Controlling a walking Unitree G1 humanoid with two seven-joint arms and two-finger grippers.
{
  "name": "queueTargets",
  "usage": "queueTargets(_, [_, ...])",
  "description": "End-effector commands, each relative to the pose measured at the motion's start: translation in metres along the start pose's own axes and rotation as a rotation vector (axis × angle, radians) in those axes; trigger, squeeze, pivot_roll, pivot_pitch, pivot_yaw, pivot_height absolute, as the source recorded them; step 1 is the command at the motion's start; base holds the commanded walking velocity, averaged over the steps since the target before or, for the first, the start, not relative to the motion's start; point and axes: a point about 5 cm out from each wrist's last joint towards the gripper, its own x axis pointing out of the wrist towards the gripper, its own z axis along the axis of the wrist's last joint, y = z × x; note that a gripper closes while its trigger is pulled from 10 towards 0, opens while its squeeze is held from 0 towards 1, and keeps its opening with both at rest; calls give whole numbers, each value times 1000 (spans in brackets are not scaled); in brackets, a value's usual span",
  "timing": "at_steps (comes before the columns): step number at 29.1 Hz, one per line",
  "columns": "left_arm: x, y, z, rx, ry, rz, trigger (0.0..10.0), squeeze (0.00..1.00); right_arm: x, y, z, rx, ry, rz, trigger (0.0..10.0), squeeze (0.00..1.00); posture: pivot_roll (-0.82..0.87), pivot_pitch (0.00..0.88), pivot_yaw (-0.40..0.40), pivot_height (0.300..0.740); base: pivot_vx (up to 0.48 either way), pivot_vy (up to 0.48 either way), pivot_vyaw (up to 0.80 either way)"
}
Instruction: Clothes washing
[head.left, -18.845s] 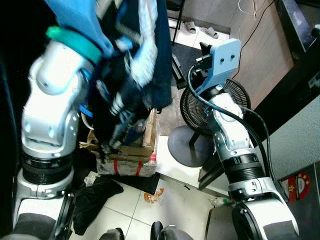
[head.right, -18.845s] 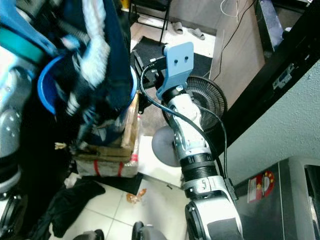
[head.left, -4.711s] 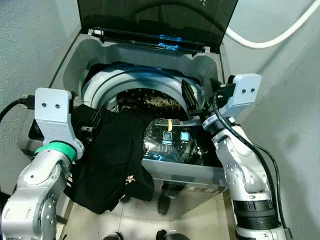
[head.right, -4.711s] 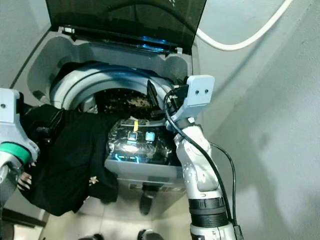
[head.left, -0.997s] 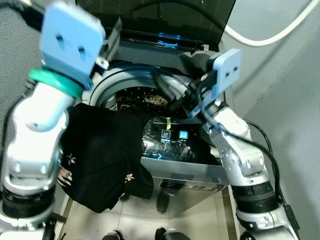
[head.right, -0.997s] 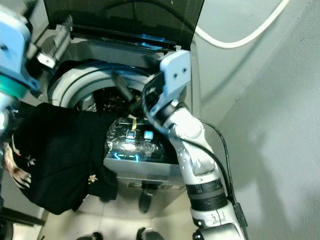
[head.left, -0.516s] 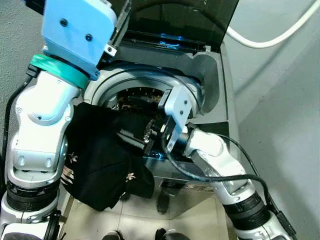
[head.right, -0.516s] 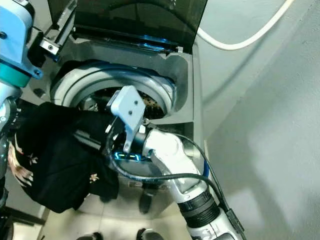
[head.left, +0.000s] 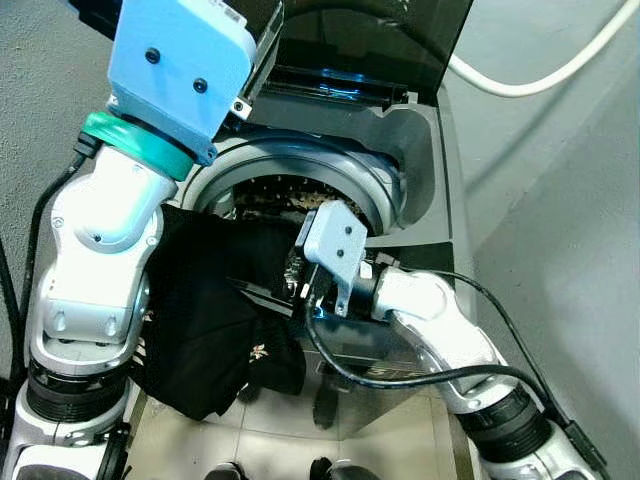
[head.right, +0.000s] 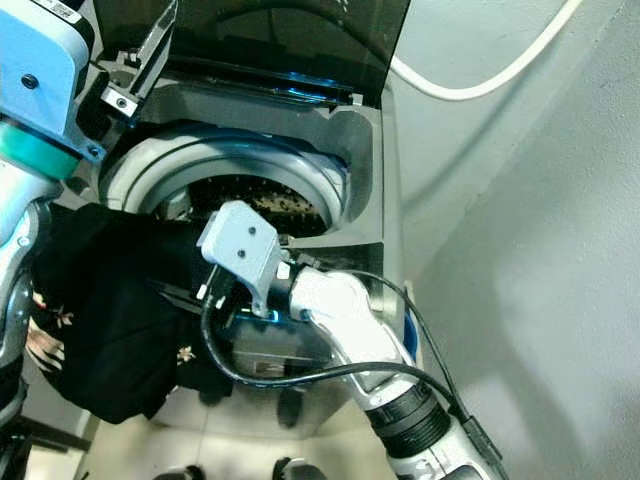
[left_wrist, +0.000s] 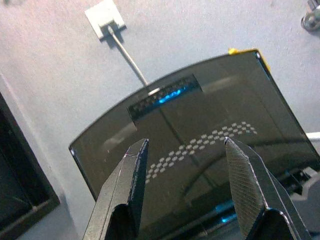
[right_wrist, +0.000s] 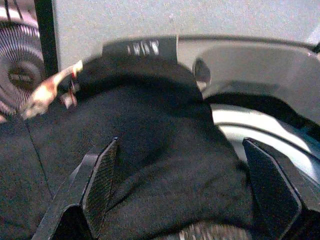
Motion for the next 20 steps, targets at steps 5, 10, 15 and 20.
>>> queueTargets(5, [-8, -5, -9, -26, 53, -19, 10000, 0, -3, 2, -5, -47, 52, 58, 10000, 0, 128, 96, -30, 740, 0, 0, 0])
queueTargets(10, [-17, -8, -18, -36, 104, -21, 10000, 0, -5, 4, -6, -20, 46, 70, 4510, 0, 125, 109, -32, 740, 0, 0, 0])
queueTargets(15, [-24, -9, -23, -38, 136, -19, 10000, 0, -6, 5, -4, 15, 13, 62, 0, 0, 126, 110, -34, 740, 0, 0, 0])
queueTargets(20, [-24, -10, -23, -36, 139, -17, 10000, 0, -4, 4, 2, 45, -37, 40, 0, 0, 122, 113, -36, 740, 0, 0, 0])
